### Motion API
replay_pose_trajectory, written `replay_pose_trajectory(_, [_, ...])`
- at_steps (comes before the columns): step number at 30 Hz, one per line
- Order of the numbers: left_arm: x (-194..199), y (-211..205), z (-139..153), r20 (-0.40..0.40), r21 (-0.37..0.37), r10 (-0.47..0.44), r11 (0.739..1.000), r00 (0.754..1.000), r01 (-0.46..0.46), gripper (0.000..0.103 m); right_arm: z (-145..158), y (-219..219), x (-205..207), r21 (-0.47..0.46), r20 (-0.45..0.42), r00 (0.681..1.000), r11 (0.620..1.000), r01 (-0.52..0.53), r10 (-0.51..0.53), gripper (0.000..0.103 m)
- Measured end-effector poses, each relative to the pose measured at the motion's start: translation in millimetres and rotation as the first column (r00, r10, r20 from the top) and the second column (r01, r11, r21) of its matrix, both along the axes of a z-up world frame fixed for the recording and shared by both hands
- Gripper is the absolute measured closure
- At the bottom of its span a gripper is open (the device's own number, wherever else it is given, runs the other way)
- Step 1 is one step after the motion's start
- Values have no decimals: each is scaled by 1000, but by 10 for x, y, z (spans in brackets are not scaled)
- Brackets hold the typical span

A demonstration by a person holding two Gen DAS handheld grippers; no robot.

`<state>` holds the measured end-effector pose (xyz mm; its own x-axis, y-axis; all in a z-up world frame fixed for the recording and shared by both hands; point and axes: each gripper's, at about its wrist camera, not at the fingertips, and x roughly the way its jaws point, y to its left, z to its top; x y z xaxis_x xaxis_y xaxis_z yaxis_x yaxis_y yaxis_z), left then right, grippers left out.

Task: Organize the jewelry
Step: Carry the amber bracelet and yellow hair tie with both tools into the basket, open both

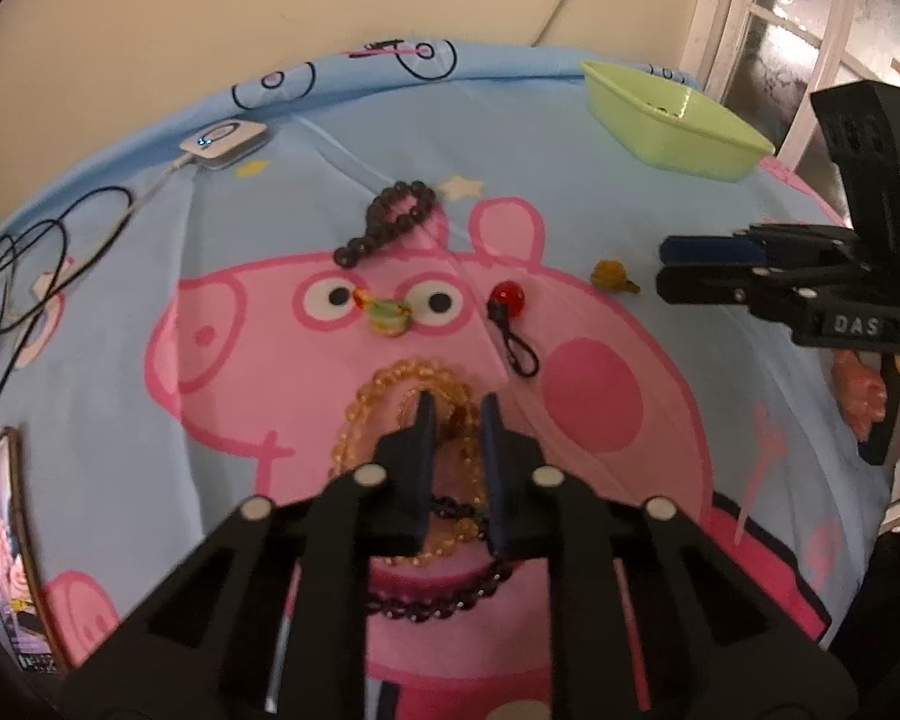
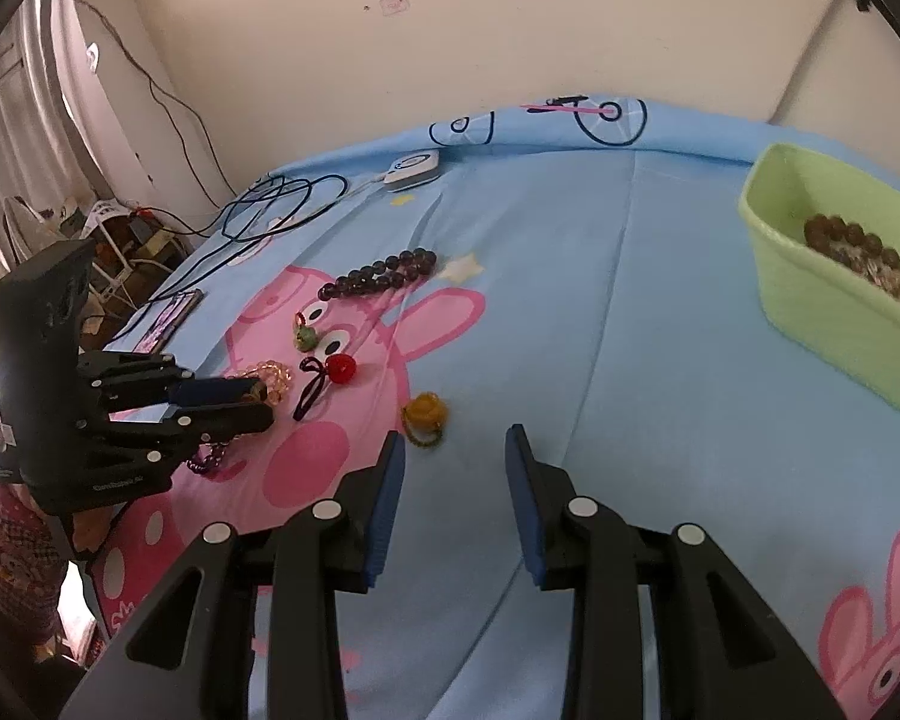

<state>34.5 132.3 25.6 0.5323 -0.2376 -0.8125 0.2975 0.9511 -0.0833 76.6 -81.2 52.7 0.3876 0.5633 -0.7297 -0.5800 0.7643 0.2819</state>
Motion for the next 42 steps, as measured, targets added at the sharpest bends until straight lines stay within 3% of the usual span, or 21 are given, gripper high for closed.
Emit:
replay_pose_trajectory(10, [-199,193,226,20,-108,46,993,999,-44,96,61,330,66,-104,56,992,989,-106,112,93])
replay_pose_trajectory(13, [-250,222,342,33,-146,59,988,998,-54,96,-43,425,45,-183,74,988,976,-121,137,103])
replay_pose_trajectory(17, [-219,231,446,23,-202,57,978,998,-51,96,-29,368,-1,-186,79,988,975,-118,135,103])
replay_pose_trajectory(19, [-164,265,439,-3,-247,58,967,998,-57,96,-8,282,-29,-154,68,989,981,-117,129,103])
replay_pose_trajectory(23, [-69,377,427,-78,-441,47,894,996,-77,96,59,72,-34,-26,7,993,993,-118,118,103])
replay_pose_trajectory(26, [-5,378,443,-106,-516,41,852,993,-90,96,122,-177,50,122,-75,992,988,-92,102,103])
replay_pose_trajectory(29, [93,322,476,-118,-561,15,824,993,-79,96,204,-374,131,202,-106,992,978,-52,74,103])
replay_pose_trajectory(30, [120,295,480,-118,-559,12,826,993,-77,96,227,-460,169,243,-123,990,969,-38,70,103])
replay_pose_trajectory(31, [147,259,475,-116,-524,26,848,993,-83,96,238,-515,200,256,-134,989,966,-24,60,103])
replay_pose_trajectory(33, [205,74,404,-114,-330,76,938,991,-110,96,232,-572,219,203,-112,993,979,4,20,103])
replay_pose_trajectory(34, [231,-24,333,-138,-285,73,952,988,-110,96,219,-591,221,195,-113,994,981,7,15,103])
replay_pose_trajectory(36, [215,-152,276,-168,-315,21,946,986,-74,96,196,-643,208,236,-140,990,972,3,31,103])
replay_pose_trajectory(39, [174,-314,323,-145,-277,-4,960,989,-37,96,187,-679,182,226,-125,992,974,9,20,103])
replay_pose_trajectory(42, [198,-332,370,-137,-308,-8,951,991,-35,96,150,-698,192,230,-131,991,973,16,15,103])
